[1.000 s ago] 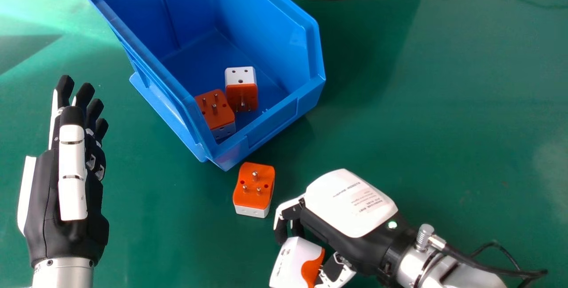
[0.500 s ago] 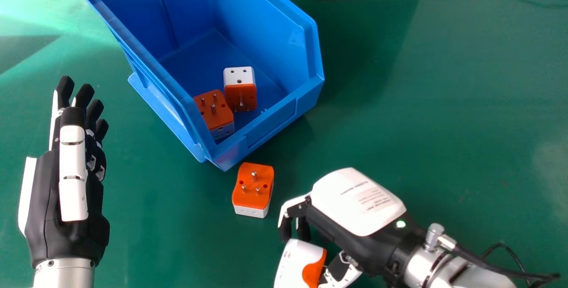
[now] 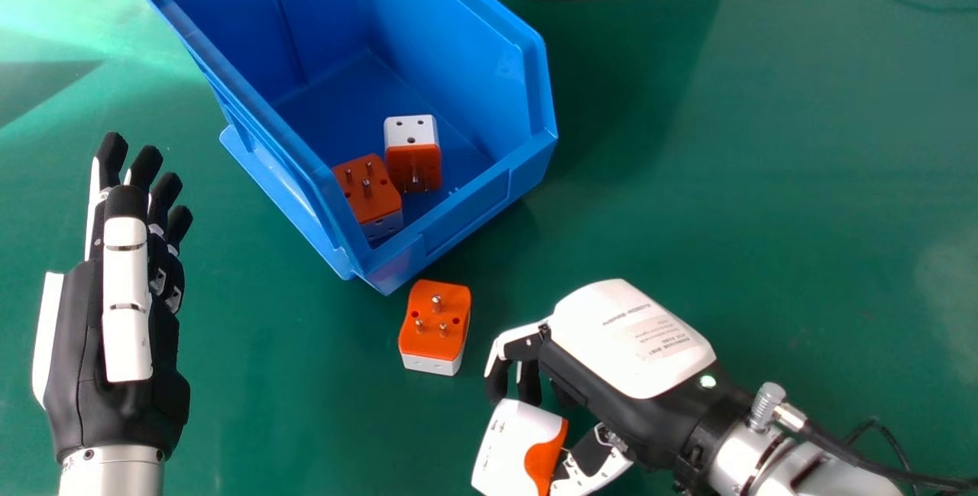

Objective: Pick all objects and put in blue box

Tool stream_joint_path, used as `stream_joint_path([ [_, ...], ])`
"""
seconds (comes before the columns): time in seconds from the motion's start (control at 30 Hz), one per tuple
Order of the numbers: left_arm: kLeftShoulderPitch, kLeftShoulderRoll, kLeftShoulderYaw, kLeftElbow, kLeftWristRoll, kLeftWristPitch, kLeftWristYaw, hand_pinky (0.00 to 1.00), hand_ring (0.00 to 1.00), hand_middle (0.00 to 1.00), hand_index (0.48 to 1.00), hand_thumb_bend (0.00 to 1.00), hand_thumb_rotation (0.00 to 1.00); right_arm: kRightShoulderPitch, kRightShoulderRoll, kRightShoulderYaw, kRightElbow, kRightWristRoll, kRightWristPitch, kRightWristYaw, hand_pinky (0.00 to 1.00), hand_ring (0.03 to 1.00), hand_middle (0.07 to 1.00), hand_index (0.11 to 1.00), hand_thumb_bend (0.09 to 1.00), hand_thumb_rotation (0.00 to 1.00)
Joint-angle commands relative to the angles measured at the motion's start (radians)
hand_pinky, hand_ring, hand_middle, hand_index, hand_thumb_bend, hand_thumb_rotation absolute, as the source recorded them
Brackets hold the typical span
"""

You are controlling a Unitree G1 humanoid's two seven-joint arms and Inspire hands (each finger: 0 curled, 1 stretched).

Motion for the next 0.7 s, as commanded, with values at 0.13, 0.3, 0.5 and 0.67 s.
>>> stream_joint_path([
  [0.13,-0.002,0.008,0.005,-0.021,0.011,-0.017,0.000,0.99,0.98,0.99,1.000,0.46,0.93,-0.008,0.004,-0.006,-0.017,0.015,-0.014,-0.014,0.23,0.357,0.454,0.556,0.497,0.00],
  [0.3,-0.003,0.011,0.004,-0.022,0.006,-0.014,-0.006,0.98,0.97,0.99,1.000,0.47,0.92,-0.005,0.005,-0.013,-0.047,0.013,0.003,0.002,0.23,0.357,0.454,0.555,0.497,0.00],
  [0.5,-0.004,0.011,0.005,-0.022,0.008,-0.009,-0.003,0.99,0.98,0.99,1.000,0.47,0.92,-0.003,0.006,-0.027,-0.082,0.031,-0.006,0.006,0.23,0.357,0.451,0.555,0.497,0.00],
  [0.67,-0.002,0.013,0.005,-0.026,0.010,-0.008,-0.004,0.99,0.98,0.99,1.000,0.48,0.92,-0.004,0.007,-0.038,-0.106,0.031,-0.007,0.006,0.23,0.358,0.454,0.556,0.497,0.00],
])
